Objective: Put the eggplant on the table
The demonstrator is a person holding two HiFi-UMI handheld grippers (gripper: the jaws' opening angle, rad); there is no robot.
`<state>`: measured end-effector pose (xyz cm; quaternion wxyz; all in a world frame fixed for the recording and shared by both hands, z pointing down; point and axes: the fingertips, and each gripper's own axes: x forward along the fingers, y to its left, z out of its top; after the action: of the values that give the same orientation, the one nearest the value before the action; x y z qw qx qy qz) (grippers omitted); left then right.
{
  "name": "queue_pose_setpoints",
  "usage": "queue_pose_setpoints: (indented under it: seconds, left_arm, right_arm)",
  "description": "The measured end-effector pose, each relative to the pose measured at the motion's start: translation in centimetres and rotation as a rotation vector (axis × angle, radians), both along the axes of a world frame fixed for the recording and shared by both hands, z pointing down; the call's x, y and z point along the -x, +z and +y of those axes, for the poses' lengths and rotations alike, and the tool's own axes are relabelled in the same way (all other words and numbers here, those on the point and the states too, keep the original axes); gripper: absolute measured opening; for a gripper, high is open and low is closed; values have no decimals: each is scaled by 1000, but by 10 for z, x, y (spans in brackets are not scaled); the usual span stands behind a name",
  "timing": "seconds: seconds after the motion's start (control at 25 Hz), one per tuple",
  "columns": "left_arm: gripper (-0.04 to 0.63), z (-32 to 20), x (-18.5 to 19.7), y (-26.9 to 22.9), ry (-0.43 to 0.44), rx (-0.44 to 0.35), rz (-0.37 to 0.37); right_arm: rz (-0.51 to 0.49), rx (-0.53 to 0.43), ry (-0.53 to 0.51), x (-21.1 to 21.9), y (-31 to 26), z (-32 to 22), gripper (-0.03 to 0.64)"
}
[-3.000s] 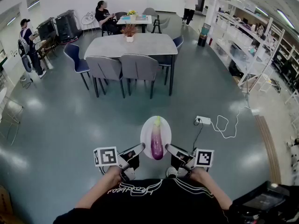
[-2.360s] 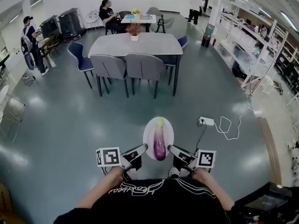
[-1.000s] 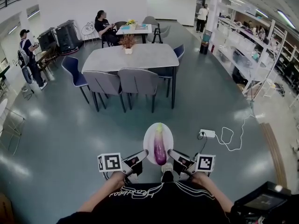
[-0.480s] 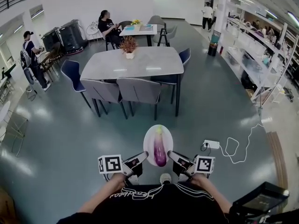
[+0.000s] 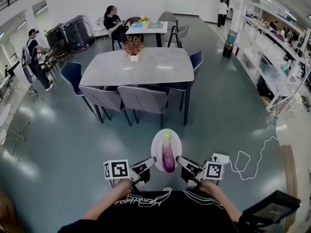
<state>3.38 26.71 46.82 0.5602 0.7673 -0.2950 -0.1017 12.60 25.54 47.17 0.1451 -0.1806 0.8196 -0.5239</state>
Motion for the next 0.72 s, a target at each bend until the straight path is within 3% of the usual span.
queue_pose_setpoints:
  seconds: [0.36, 0.72]
  left_arm:
    - [20, -78, -27, 5, -20, 1, 5]
    - [20, -102, -34, 8, -46, -4, -3]
  right_arm:
    - [12, 11, -10, -27, 6, -80, 38]
    - [-8, 1, -40, -33, 8, -108, 40]
